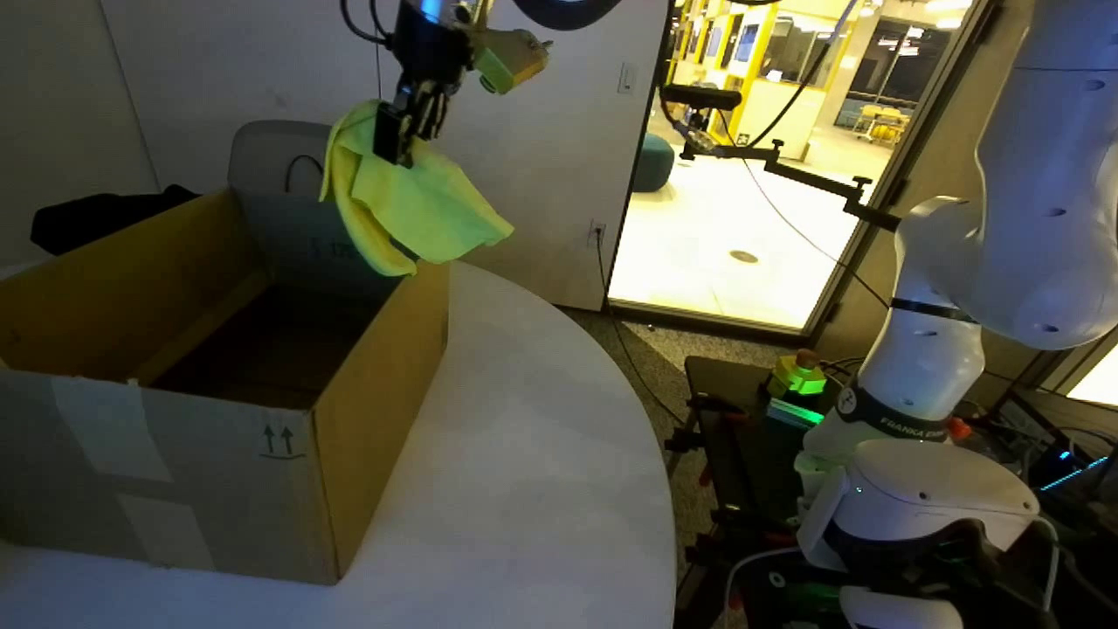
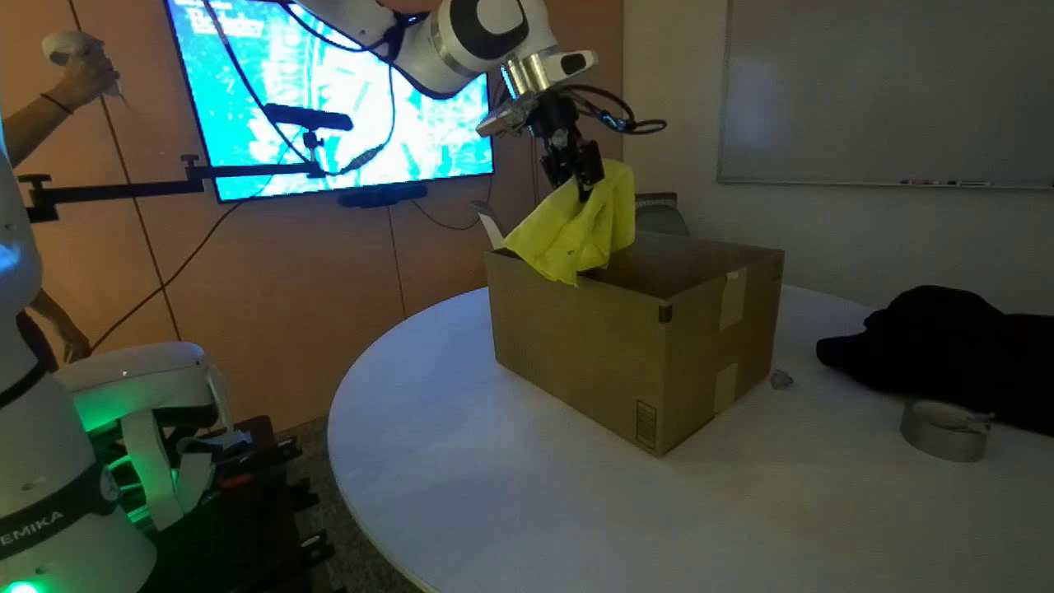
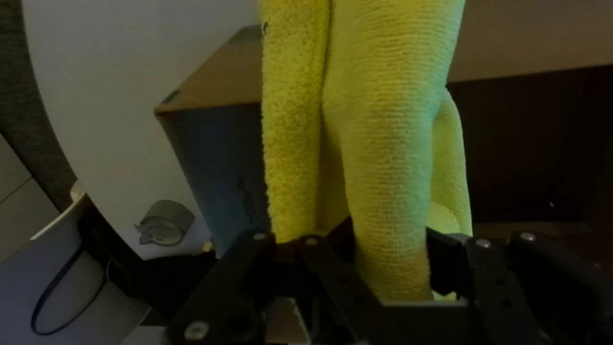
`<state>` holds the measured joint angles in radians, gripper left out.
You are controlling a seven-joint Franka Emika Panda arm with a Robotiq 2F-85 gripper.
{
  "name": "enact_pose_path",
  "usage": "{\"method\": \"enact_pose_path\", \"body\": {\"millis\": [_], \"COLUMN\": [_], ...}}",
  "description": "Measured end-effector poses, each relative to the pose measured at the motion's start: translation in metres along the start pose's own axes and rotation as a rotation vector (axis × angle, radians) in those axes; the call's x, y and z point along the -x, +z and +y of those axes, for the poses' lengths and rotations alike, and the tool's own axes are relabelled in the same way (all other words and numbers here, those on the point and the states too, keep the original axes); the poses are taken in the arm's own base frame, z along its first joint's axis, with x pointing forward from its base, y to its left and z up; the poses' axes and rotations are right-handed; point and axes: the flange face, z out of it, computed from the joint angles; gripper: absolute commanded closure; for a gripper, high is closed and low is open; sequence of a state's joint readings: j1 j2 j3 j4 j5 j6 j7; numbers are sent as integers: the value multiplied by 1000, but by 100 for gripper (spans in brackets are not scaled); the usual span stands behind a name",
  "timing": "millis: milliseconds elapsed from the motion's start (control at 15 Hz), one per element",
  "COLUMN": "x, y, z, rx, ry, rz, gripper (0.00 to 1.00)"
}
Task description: Put the marker on the cloth, then fold the cloth and put it in the box
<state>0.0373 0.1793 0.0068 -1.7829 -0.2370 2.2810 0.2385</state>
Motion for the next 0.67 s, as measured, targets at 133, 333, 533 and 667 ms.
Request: {"method": "enact_pose_path", "body": {"millis": [133,333,533,667], "x": [-21,-45,-58,-63], "y": [14,43,82,108], "z": [-23,-56,-83,-98], "rx": [-22,-47,-46,-35], "ry": [22,43,43,37], "rz": [10,10,-27,-63], "gripper": [90,89,59,43]}}
